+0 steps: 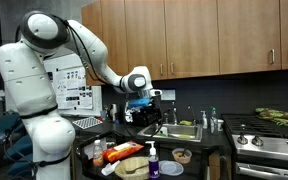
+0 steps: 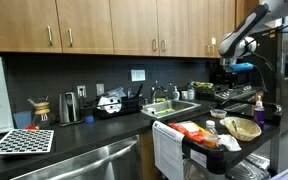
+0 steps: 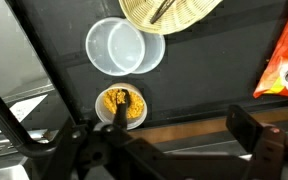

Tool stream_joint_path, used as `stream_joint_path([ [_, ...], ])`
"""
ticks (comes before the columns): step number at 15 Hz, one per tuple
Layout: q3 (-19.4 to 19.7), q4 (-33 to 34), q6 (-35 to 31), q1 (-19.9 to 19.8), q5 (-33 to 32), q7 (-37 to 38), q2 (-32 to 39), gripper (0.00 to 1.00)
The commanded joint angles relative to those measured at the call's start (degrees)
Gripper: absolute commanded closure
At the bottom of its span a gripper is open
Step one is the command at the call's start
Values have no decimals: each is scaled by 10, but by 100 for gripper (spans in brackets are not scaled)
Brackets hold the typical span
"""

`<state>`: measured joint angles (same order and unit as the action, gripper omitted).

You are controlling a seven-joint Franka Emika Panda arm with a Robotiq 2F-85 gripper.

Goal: Stir the contents in the bowl

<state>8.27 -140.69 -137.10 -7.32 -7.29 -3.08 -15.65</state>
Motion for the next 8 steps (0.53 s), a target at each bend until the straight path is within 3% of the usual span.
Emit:
stream_joint_path([
  [1,-4,84,11,9,28,-6,72,0],
  [8,-6,198,19,6,50,-13,168,0],
])
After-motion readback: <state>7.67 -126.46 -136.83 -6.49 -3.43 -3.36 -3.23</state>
